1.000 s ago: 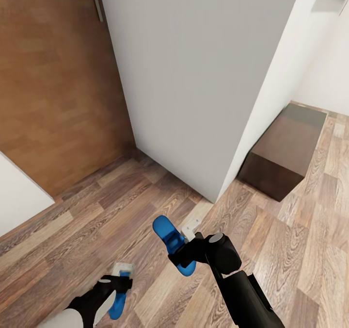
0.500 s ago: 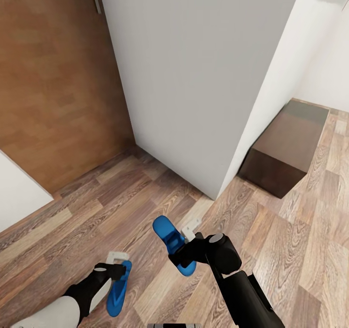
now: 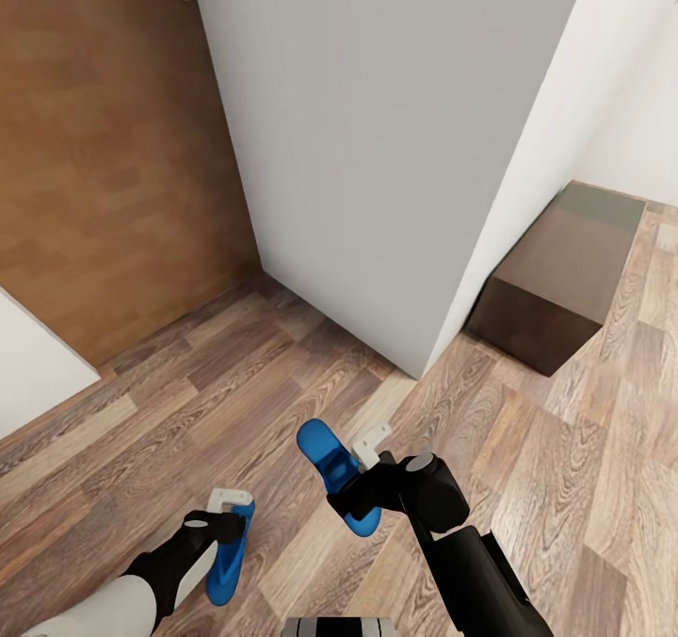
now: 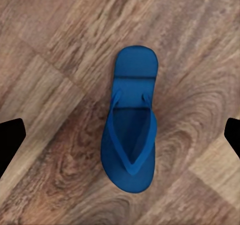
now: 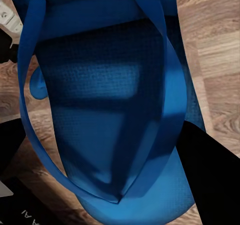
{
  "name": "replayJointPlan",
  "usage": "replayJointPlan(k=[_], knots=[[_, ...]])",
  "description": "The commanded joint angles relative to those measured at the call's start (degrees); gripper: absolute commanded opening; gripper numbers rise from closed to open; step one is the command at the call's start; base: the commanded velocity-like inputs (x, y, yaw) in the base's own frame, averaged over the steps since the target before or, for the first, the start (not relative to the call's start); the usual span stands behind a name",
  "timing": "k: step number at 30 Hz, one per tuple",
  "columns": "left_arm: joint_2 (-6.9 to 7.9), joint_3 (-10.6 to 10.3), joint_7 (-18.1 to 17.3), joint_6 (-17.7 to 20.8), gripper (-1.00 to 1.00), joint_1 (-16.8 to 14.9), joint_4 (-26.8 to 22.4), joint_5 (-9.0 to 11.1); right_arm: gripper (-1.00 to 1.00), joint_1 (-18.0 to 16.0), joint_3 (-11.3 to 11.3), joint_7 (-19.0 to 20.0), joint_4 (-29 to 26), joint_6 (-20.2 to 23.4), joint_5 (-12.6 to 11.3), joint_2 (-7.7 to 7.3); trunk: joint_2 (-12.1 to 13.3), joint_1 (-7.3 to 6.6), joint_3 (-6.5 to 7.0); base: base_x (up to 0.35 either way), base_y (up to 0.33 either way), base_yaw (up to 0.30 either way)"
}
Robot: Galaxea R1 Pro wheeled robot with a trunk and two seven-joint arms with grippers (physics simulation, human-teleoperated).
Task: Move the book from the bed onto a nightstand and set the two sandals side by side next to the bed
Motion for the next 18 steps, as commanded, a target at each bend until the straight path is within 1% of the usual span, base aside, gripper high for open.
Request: replayJointPlan(k=[1, 7, 18], knots=[[0.07, -0.5, 0.4, 0.3, 1.0, 0.0, -0.2, 0.6, -1.0, 0.0, 0.0, 0.5, 0.0, 0.2, 0.6, 0.02, 0.0, -0.01, -0.06, 0.0, 0.0, 0.0], [0.04, -0.6, 0.4, 0.3, 1.0, 0.0, -0.2, 0.5, -1.0, 0.0, 0.1, 0.5, -0.1, 0.2, 0.6, 0.02, 0.0, -0.01, -0.19, 0.0, 0.0, 0.0], [0.08, -0.6, 0.4, 0.3, 1.0, 0.0, -0.3, 0.5, -1.0, 0.0, 0.0, 0.5, -0.1, 0.2, 0.6, -0.09, 0.0, -0.01, -1.0, 0.0, 0.0, 0.0]])
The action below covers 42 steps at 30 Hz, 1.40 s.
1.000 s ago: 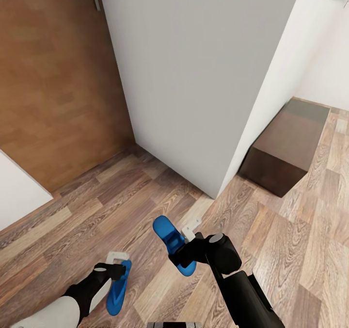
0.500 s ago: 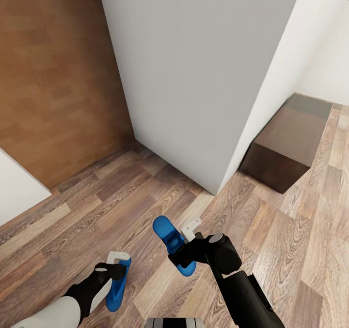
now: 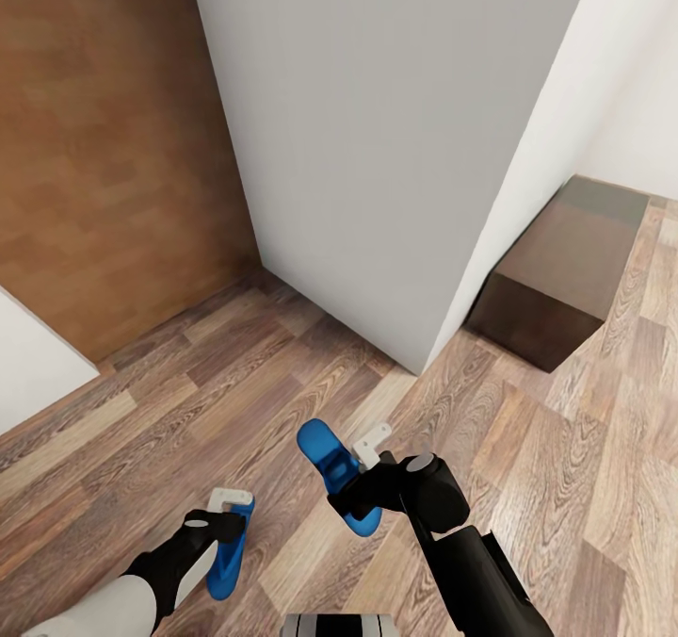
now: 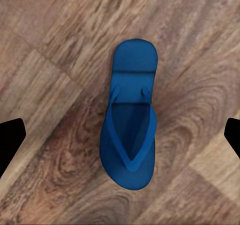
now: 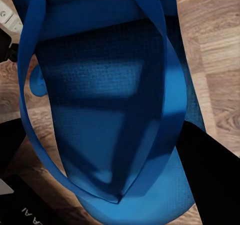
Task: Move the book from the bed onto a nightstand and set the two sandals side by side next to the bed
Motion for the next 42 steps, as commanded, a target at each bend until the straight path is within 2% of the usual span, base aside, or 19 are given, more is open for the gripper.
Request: replayJointPlan(k=[1, 20, 35, 42], knots=[[0.07, -0.5, 0.4, 0.3, 1.0, 0.0, -0.2, 0.6, -1.0, 0.0, 0.0, 0.6, -0.1, 0.2, 0.5, -0.01, 0.0, -0.01, -0.08, 0.0, 0.0, 0.0], [0.04, -0.5, 0.4, 0.3, 1.0, 0.0, -0.2, 0.6, -1.0, 0.0, 0.0, 0.5, 0.0, 0.2, 0.4, 0.0, 0.0, -0.01, -0.3, 0.0, 0.0, 0.0], [0.12, -0.5, 0.4, 0.2, 1.0, 0.0, -0.2, 0.6, -1.0, 0.0, 0.0, 0.5, 0.0, 0.2, 0.2, 0.04, 0.0, -0.01, -1.59, 0.0, 0.0, 0.0], [0.05, -0.6, 0.4, -2.3, 1.0, 0.0, -0.2, 0.6, -1.0, 0.0, 0.0, 0.5, 0.0, 0.2, 0.2, 0.04, 0.0, -0.01, -2.25, 0.0, 0.0, 0.0]])
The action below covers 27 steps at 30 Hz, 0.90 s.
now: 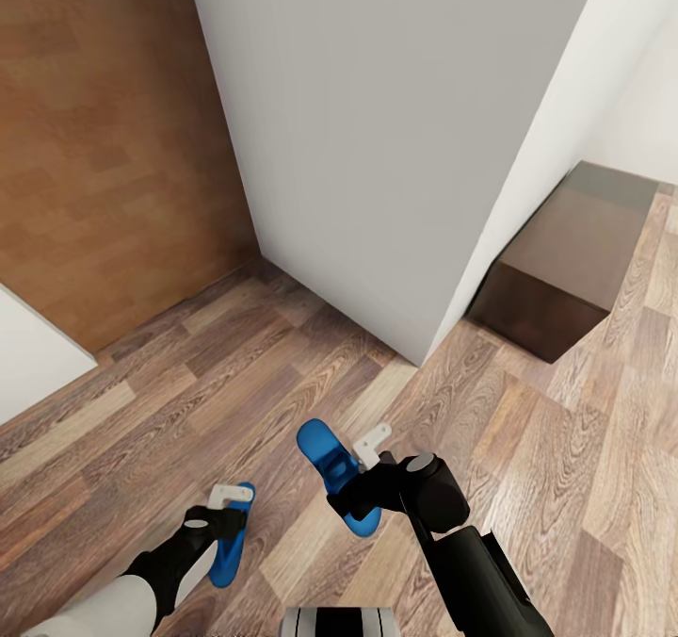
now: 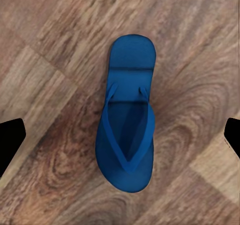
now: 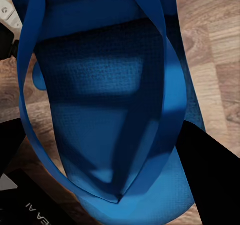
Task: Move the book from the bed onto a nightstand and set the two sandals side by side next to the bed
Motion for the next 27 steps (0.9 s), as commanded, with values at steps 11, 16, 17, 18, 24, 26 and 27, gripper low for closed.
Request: replayJointPlan(k=[11, 16, 17, 18, 24, 26, 27], knots=[[0.23, -0.5, 0.3, -1.7, 1.0, -0.2, -2.3, 0.4, -1.0, 0.0, 0.1, 0.5, 0.0, 0.2, 0.6, -0.03, 0.0, -0.01, -1.07, 0.0, 0.0, 0.0], [0.3, -0.5, 0.3, -2.2, 1.0, -0.2, -2.4, 0.4, -1.0, 0.0, 0.1, 0.5, 0.0, 0.2, 0.6, 0.01, 0.0, -0.01, -1.54, 0.0, 0.0, 0.0], [0.3, -0.5, 0.3, -2.3, 1.0, -0.2, -2.4, 0.4, -1.0, 0.0, 0.1, 0.5, 0.0, 0.2, 0.6, 0.01, 0.0, -0.01, -1.63, 0.0, 0.0, 0.0], [0.29, -0.5, 0.3, -2.3, 1.0, -0.2, -2.4, 0.4, -1.0, 0.0, 0.1, 0.5, 0.0, 0.2, 0.6, 0.01, 0.0, -0.01, -1.73, 0.0, 0.0, 0.0], [0.34, -0.5, 0.3, -2.5, 1.0, -0.2, -2.4, 0.4, -1.0, 0.0, 0.1, 0.5, 0.0, 0.2, 0.7, -0.03, 0.0, -0.01, -2.29, 0.0, 0.0, 0.0], [0.36, -0.5, 0.4, -2.5, 1.0, -0.2, -2.4, 0.4, -1.0, 0.0, 0.1, 0.5, 0.0, 0.2, 0.7, -0.05, 0.0, -0.01, -2.48, 0.0, 0.0, 0.0], [0.36, -0.5, 0.4, -2.6, 1.0, -0.2, -2.4, 0.4, -1.0, 0.0, 0.1, 0.5, 0.0, 0.2, 0.7, -0.05, 0.0, -0.01, -2.57, 0.0, 0.0, 0.0]])
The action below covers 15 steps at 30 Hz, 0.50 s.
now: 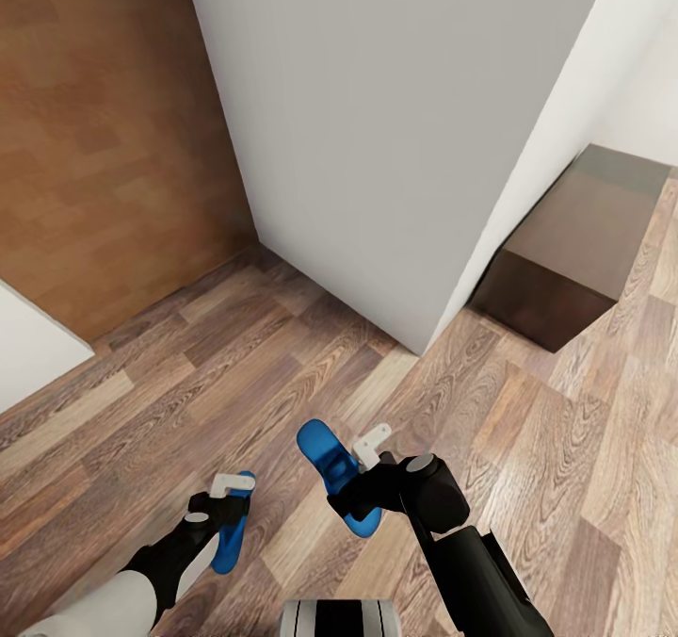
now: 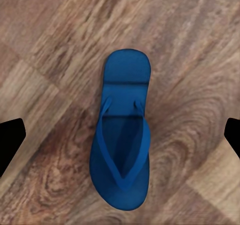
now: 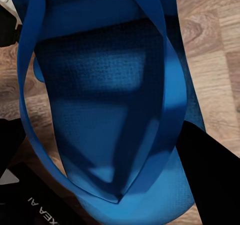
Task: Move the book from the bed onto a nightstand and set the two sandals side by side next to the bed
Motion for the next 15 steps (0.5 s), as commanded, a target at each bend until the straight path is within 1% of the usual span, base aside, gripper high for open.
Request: replayJointPlan(k=[1, 11, 15], knots=[[0.07, -0.5, 0.4, 0.3, 1.0, 0.0, -0.2, 0.5, -1.0, 0.0, 0.0, 0.6, -0.1, 0.2, 0.6, 0.02, 0.0, -0.01, -0.13, 0.0, 0.0, 0.0], [0.0, -0.5, 0.4, -0.8, 1.0, 0.0, -0.1, 0.5, -1.0, 0.0, 0.0, 0.6, -0.1, 0.2, 0.6, -0.04, 0.0, -0.01, -1.07, 0.0, 0.0, 0.0], [0.0, -0.5, 0.4, -0.9, 1.0, 0.0, -0.1, 0.5, -1.0, 0.0, 0.0, 0.6, -0.1, 0.2, 0.6, -0.07, -1.6, 0.87, -2.16, 0.0, 0.0, 0.0]])
